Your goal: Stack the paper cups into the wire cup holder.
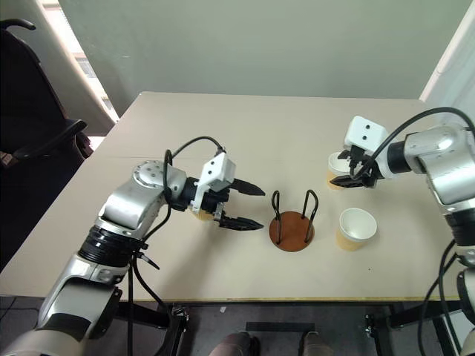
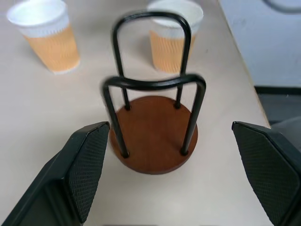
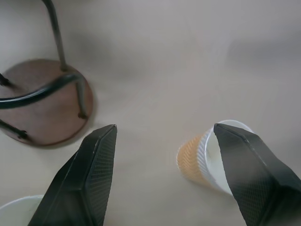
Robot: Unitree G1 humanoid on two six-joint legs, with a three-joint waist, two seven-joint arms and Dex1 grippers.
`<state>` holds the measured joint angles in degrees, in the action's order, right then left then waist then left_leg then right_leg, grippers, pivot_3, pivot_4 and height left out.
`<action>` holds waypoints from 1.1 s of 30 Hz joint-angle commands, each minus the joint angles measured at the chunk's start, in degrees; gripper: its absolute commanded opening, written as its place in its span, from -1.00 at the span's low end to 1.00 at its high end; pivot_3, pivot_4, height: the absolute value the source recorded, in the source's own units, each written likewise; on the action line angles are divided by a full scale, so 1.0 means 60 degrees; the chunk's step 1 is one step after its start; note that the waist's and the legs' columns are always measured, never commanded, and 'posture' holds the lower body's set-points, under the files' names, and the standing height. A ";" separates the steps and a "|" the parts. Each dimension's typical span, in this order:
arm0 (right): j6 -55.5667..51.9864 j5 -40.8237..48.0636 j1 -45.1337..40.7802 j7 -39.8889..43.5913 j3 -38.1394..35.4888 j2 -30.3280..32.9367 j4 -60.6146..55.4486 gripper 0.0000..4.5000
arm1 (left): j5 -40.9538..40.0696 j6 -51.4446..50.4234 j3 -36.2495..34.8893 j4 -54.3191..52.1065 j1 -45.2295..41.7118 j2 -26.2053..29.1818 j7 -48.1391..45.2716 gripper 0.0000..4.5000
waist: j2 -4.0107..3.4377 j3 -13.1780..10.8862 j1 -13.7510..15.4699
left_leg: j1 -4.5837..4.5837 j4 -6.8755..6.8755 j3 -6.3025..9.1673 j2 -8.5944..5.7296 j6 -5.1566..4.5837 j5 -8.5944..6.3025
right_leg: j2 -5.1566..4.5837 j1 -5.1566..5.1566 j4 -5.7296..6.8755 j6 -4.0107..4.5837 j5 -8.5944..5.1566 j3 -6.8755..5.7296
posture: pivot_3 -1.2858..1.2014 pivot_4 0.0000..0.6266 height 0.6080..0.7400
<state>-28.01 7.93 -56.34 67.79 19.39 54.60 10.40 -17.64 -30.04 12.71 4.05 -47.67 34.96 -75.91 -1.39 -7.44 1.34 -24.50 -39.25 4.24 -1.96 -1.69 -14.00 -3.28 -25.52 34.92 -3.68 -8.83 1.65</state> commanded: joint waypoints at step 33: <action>0.3166 -0.3086 -0.1715 0.2113 -0.0115 -0.1533 0.3879 -0.99 | -0.0851 -0.0815 -0.0832 -0.0856 0.0001 0.0703 0.0483 1.00 | -0.0002 -0.0001 0.0030 | -0.0022 0.0031 0.0023 0.0001 0.0083 -0.0035 | 0.0004 -0.0033 0.0001 0.0039 -0.0016 -0.0016 | 0.03 -0.52 1.00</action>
<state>-6.80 -12.90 -66.22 77.55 22.07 42.59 40.35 -21.54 -35.13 9.02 0.92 -47.49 38.54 -72.51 -1.40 -7.45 1.52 -24.67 -39.06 4.39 -1.95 -1.19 -14.21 -3.25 -25.73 34.93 -3.45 -8.93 1.53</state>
